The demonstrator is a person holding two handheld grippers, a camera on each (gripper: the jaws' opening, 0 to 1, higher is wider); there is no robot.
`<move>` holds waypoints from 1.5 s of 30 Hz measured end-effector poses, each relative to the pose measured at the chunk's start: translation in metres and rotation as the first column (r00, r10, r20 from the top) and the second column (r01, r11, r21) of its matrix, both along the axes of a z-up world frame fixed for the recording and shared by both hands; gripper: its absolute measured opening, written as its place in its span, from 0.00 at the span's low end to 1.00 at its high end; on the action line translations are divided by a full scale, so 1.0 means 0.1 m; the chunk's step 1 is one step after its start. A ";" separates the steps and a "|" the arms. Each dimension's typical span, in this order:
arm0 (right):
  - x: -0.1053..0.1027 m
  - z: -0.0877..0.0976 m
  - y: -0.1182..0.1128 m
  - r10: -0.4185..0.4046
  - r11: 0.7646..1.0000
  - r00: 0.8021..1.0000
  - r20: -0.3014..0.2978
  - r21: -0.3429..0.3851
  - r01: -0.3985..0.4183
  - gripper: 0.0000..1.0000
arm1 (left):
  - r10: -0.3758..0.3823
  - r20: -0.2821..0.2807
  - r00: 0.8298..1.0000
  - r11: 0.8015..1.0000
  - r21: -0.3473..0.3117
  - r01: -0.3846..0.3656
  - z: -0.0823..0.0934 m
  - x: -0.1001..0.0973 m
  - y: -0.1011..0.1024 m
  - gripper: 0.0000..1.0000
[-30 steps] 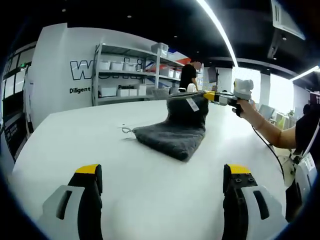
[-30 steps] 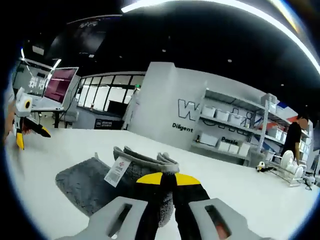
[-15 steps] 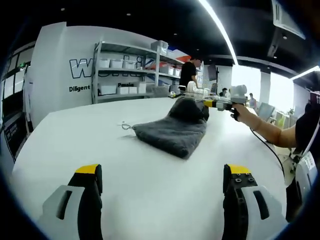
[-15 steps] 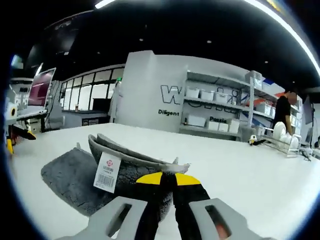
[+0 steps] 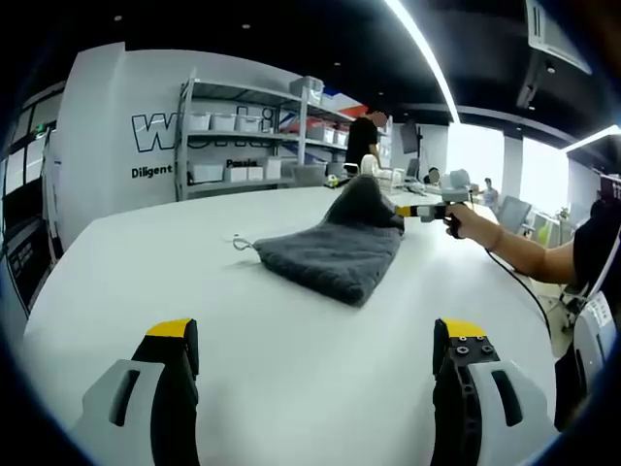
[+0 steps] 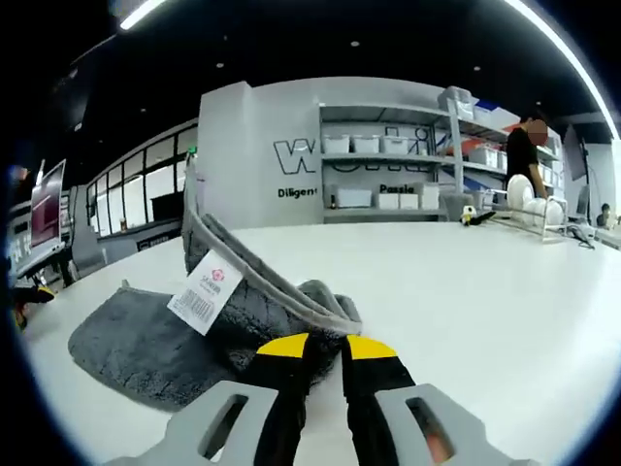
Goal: Open the folded towel by lifting each exposed corner and separating the folded layers until the towel lies flat within the target outline without major curled edges
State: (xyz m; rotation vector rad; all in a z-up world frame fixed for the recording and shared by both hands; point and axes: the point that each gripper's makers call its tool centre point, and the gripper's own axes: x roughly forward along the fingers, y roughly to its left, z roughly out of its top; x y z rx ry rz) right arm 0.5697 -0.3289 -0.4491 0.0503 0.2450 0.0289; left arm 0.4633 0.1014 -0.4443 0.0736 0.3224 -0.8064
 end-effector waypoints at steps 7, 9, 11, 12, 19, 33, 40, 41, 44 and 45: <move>0.00 -0.19 -0.17 -0.041 0.998 0.997 -0.068 0.039 0.043 0.09 | -0.004 0.002 1.000 1.000 0.000 0.004 0.00 -0.01 -0.01 1.00; -0.01 -0.25 -0.19 -0.045 0.998 0.995 -0.085 0.050 0.050 0.09 | -0.003 0.002 1.000 1.000 0.000 0.003 0.00 -0.01 -0.01 1.00; 0.00 -0.27 -0.24 -0.049 0.997 0.994 -0.097 0.054 0.054 0.10 | -0.002 0.001 1.000 1.000 0.002 0.002 0.00 0.00 0.00 1.00; -0.02 -0.28 -0.25 -0.055 0.996 0.994 -0.099 0.058 0.061 0.11 | -0.002 0.001 1.000 1.000 0.003 0.002 0.00 0.00 0.00 1.00; -0.08 -0.30 -0.35 -0.113 0.989 0.985 -0.127 0.077 0.123 0.28 | -0.007 0.002 1.000 1.000 0.006 0.007 0.00 0.00 -0.01 1.00; -0.21 0.09 -0.31 -0.063 0.995 0.990 -0.124 -0.083 0.053 0.66 | -0.003 -0.001 1.000 1.000 0.004 0.003 -0.01 0.00 0.00 1.00; -0.36 -0.03 -0.03 0.086 0.994 0.971 -0.222 -0.053 -0.100 0.89 | 0.003 -0.007 1.000 1.000 0.011 -0.003 -0.03 0.00 0.02 1.00; -0.40 -0.06 0.01 0.110 0.992 0.964 -0.240 -0.037 -0.123 0.91 | 0.006 -0.007 1.000 1.000 0.011 -0.006 -0.04 0.01 0.02 1.00; -0.48 -0.09 0.10 0.139 0.988 0.961 -0.239 -0.028 -0.150 0.99 | 0.012 -0.011 1.000 1.000 0.013 -0.012 -0.04 0.02 0.04 1.00; -0.49 -0.10 0.11 0.148 0.988 0.960 -0.236 -0.017 -0.157 0.99 | 0.013 -0.010 1.000 1.000 0.014 -0.013 -0.04 0.02 0.05 1.00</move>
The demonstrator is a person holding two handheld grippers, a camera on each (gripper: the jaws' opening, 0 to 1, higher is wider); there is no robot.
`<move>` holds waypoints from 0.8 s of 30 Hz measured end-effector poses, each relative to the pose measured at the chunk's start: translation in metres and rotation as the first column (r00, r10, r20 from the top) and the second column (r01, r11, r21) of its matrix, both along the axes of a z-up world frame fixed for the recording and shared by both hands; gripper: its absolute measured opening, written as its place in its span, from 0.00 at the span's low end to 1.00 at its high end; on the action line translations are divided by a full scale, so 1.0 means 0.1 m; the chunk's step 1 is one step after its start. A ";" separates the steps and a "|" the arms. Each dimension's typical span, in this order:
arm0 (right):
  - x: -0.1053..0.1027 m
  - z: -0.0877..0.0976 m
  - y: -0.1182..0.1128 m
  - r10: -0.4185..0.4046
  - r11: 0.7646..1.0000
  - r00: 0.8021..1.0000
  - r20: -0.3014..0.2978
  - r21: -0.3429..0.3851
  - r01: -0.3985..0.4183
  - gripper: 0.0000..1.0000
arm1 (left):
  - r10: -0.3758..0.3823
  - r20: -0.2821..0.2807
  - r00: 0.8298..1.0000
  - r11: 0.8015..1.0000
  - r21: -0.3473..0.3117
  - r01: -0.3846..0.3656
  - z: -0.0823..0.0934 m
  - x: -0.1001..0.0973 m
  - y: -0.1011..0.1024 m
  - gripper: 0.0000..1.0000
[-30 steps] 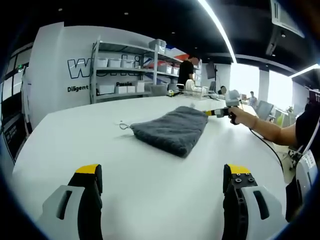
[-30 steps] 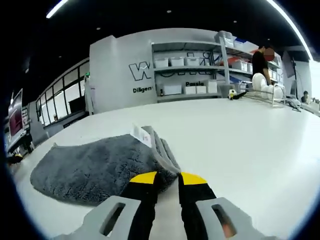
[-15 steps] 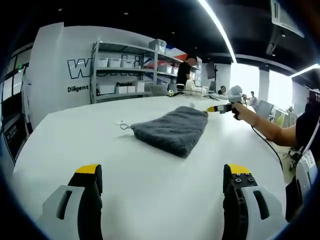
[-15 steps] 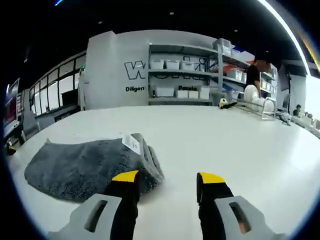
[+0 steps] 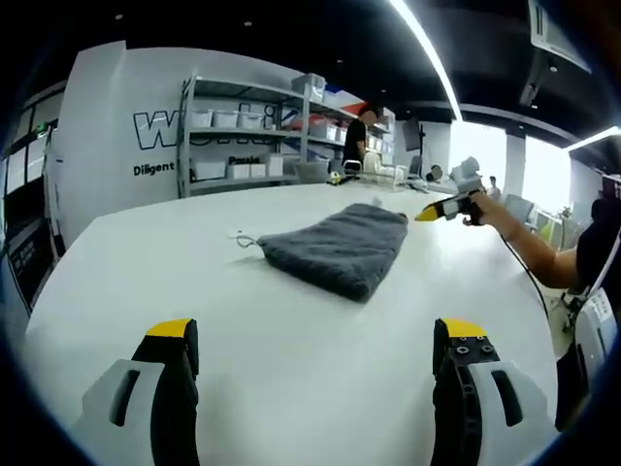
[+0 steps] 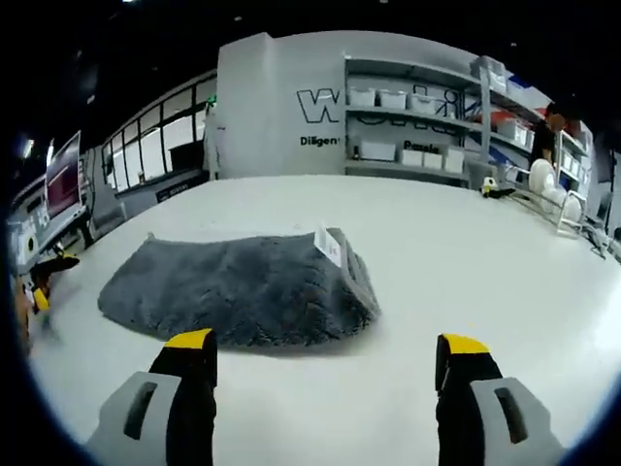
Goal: Open the folded towel by lifting each exposed corner and separating the folded layers until the towel lies flat within the target outline without major curled edges
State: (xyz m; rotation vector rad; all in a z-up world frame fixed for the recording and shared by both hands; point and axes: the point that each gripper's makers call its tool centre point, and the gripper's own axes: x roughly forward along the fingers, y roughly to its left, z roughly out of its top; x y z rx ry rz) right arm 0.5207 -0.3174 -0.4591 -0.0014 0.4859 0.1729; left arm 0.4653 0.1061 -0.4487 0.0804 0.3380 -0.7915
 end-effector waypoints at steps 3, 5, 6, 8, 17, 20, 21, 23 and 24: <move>-0.05 -0.03 0.03 0.029 1.000 0.999 -0.026 -0.004 -0.029 1.00 | 0.009 -0.001 1.000 1.000 -0.006 -0.009 0.01 0.02 0.03 1.00; -0.09 -0.08 0.05 0.049 0.999 0.998 -0.043 -0.016 -0.049 1.00 | 0.020 -0.003 1.000 1.000 -0.007 -0.020 0.00 0.03 0.05 1.00; -0.11 -0.10 0.06 0.059 0.998 0.997 -0.055 -0.021 -0.060 1.00 | 0.020 -0.004 1.000 1.000 -0.005 -0.020 0.00 0.03 0.05 1.00; -0.22 -0.18 0.15 0.104 0.994 0.990 -0.090 -0.009 -0.105 1.00 | 0.021 -0.006 1.000 1.000 -0.002 -0.021 -0.01 0.03 0.05 1.00; -0.33 -0.19 0.29 0.216 0.975 0.967 -0.135 -0.028 -0.222 1.00 | -0.013 -0.002 1.000 1.000 0.008 0.013 -0.02 0.00 0.00 1.00; -0.34 -0.15 0.29 0.235 0.971 0.964 -0.126 -0.024 -0.240 1.00 | -0.021 -0.014 1.000 1.000 -0.006 0.021 -0.02 -0.01 -0.01 1.00; -0.35 -0.14 0.30 0.238 0.970 0.963 -0.124 -0.024 -0.243 1.00 | -0.022 -0.014 1.000 1.000 -0.010 0.022 -0.01 -0.01 -0.02 1.00; -0.39 -0.11 0.32 0.254 0.965 0.960 -0.117 -0.029 -0.259 1.00 | -0.018 -0.013 1.000 1.000 -0.019 0.018 0.00 -0.01 -0.01 1.00; -0.41 -0.09 0.33 0.261 0.963 0.959 -0.113 -0.030 -0.266 1.00 | -0.015 -0.011 1.000 1.000 -0.022 0.015 0.01 0.00 -0.01 1.00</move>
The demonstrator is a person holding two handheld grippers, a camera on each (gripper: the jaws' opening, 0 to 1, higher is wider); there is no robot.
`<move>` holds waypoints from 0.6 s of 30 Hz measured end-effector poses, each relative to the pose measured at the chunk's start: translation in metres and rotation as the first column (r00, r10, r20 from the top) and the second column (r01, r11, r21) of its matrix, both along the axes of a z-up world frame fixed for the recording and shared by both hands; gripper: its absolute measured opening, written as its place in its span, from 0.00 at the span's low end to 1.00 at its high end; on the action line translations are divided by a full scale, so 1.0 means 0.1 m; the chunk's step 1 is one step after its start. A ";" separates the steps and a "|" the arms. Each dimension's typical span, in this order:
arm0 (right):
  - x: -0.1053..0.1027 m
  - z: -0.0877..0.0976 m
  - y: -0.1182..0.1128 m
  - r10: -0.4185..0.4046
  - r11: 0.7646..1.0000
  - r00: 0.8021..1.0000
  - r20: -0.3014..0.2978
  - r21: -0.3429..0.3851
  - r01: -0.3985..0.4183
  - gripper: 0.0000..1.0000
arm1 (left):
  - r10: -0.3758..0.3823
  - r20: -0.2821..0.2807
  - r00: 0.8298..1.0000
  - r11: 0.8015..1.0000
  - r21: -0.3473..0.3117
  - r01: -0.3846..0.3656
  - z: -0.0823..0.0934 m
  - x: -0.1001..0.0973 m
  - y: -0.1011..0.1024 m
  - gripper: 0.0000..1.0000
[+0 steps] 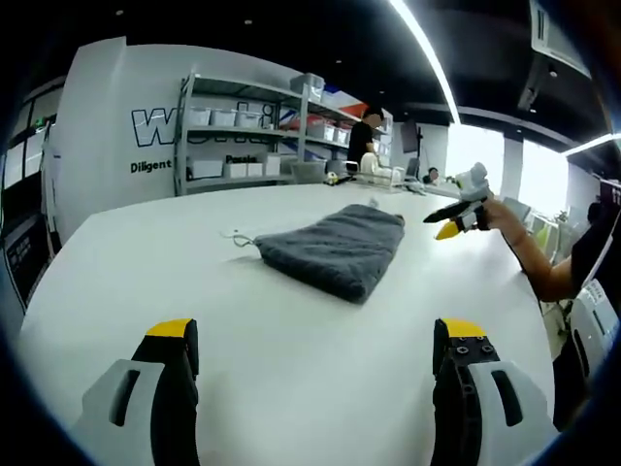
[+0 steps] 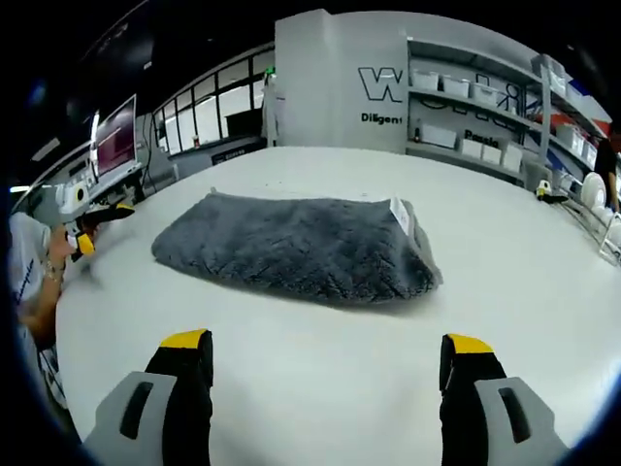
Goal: Open the folded towel by lifting each exposed corner and separating the folded layers until the towel lies flat within the target outline without major curled edges
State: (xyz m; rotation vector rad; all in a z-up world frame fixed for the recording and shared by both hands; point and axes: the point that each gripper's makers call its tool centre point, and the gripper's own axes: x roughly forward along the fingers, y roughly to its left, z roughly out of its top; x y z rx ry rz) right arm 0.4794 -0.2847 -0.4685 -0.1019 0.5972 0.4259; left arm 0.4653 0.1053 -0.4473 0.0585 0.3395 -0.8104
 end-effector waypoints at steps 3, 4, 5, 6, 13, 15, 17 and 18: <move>-0.04 0.03 0.02 0.027 1.000 1.000 0.010 -0.009 -0.027 1.00 | -0.002 -0.012 1.000 1.000 -0.017 0.002 0.01 0.00 -0.03 1.00; -0.06 0.04 0.02 0.038 0.999 0.999 0.011 -0.012 -0.038 1.00 | -0.006 -0.014 1.000 1.000 -0.026 0.005 0.03 -0.01 -0.05 1.00; -0.08 0.04 0.04 0.047 0.999 0.999 0.012 -0.013 -0.047 1.00 | -0.006 -0.017 1.000 1.000 -0.031 0.005 0.05 0.00 -0.06 1.00; -0.10 0.06 0.05 0.055 0.998 0.998 0.014 -0.013 -0.055 1.00 | -0.003 -0.018 1.000 0.999 -0.034 0.003 0.07 0.00 -0.07 1.00; -0.22 0.17 0.18 0.108 0.994 0.993 0.052 -0.001 -0.108 0.99 | 0.112 -0.020 0.994 0.991 -0.070 -0.113 0.28 0.27 -0.07 1.00; -0.23 0.19 0.18 0.114 0.993 0.992 0.060 -0.008 -0.114 0.99 | 0.133 -0.026 0.991 0.988 -0.080 -0.135 0.30 0.36 -0.08 1.00; -0.27 0.21 0.20 0.125 0.992 0.990 0.071 -0.012 -0.125 0.99 | 0.150 -0.035 0.988 0.984 -0.090 -0.153 0.31 0.44 -0.09 0.99; -0.27 0.22 0.20 0.127 0.992 0.989 0.076 -0.010 -0.127 0.99 | 0.155 -0.040 0.987 0.983 -0.097 -0.158 0.31 0.48 -0.10 0.98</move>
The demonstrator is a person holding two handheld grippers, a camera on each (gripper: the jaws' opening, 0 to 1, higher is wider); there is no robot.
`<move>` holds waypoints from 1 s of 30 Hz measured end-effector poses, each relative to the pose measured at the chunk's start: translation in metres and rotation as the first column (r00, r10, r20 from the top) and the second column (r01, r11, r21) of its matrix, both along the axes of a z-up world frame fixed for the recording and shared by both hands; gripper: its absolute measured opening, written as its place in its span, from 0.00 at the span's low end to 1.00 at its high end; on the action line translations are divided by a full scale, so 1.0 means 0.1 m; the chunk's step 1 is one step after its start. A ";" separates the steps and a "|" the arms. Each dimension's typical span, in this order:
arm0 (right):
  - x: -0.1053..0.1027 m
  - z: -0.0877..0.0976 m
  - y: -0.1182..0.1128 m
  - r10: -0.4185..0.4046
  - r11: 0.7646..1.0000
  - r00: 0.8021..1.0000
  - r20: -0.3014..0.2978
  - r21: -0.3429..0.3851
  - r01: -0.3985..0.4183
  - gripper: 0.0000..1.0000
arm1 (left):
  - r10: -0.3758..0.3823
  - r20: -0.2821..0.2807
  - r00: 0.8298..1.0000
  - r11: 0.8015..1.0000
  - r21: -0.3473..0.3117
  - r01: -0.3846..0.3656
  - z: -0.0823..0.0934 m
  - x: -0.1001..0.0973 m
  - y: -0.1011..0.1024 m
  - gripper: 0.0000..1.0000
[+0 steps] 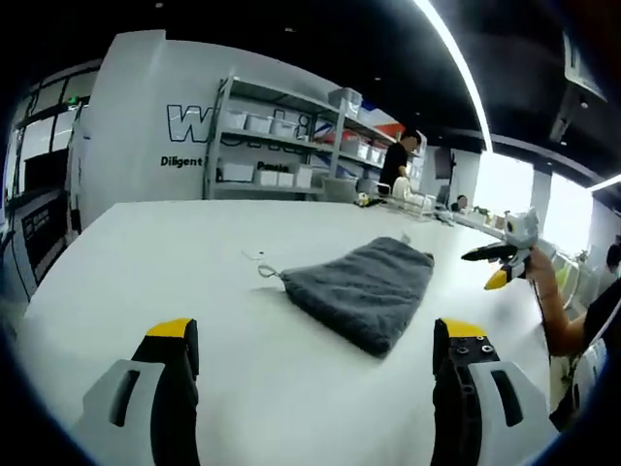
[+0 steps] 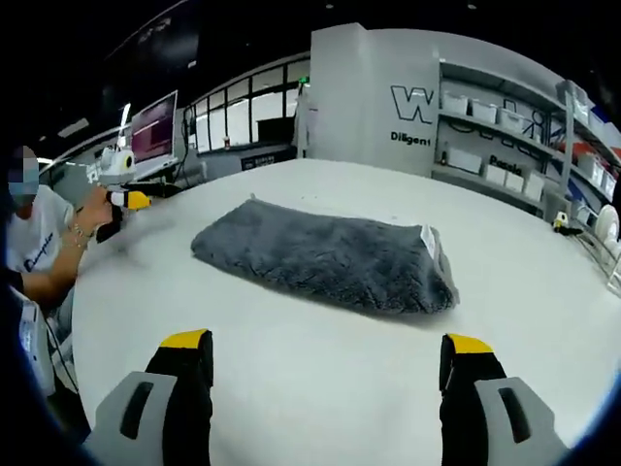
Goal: Open the folded towel by lifting each exposed corner and separating the folded layers until the towel lies flat within the target outline without major curled edges
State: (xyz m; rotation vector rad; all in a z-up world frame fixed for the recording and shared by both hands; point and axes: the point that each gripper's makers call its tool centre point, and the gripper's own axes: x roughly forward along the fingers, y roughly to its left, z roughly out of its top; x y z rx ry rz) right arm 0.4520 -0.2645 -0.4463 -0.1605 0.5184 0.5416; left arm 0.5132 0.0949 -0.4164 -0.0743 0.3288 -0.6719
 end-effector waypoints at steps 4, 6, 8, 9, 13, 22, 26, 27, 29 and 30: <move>-0.03 0.05 0.01 0.016 1.000 1.000 0.015 0.001 -0.016 0.99 | 0.009 -0.017 1.000 1.000 -0.025 -0.009 -0.02 0.14 -0.07 0.96; -0.05 0.07 0.04 0.024 1.000 0.999 0.025 -0.001 -0.024 0.99 | 0.015 -0.023 1.000 0.999 -0.034 -0.015 -0.02 0.23 -0.10 0.94; -0.07 0.09 0.05 0.034 0.999 0.999 0.031 -0.002 -0.034 0.99 | 0.027 -0.038 0.999 0.999 -0.022 -0.028 -0.06 0.35 -0.12 0.91; -0.08 0.09 0.07 0.039 0.999 0.999 0.035 -0.004 -0.039 0.99 | 0.032 -0.040 0.999 0.999 -0.008 -0.033 -0.08 0.38 -0.12 0.90; -0.12 0.07 0.10 0.051 0.999 0.998 0.035 -0.015 -0.050 0.99 | 0.018 -0.047 0.999 0.999 0.028 -0.016 -0.14 0.49 -0.18 0.89; -0.14 0.04 0.08 0.047 0.999 0.998 0.043 -0.009 -0.047 0.99 | 0.011 -0.062 0.998 1.000 0.025 -0.010 -0.24 0.73 -0.36 0.74; -0.14 0.05 0.09 0.050 0.999 0.998 0.048 0.011 -0.051 0.99 | 0.007 -0.075 0.997 1.000 -0.004 -0.007 -0.30 0.83 -0.47 0.67; -0.15 0.04 0.10 0.052 0.999 0.998 0.048 0.014 -0.052 0.99 | 0.005 -0.083 0.997 1.000 -0.021 -0.006 -0.32 0.87 -0.51 0.64; -0.16 0.03 0.10 0.055 0.998 0.997 0.044 0.015 -0.056 0.99 | -0.016 -0.110 0.994 0.998 -0.069 0.009 -0.36 0.91 -0.60 0.55; -0.16 0.02 0.10 0.057 0.998 0.998 0.041 0.015 -0.058 0.99 | -0.033 -0.129 0.991 0.996 -0.089 0.021 -0.39 0.91 -0.65 0.52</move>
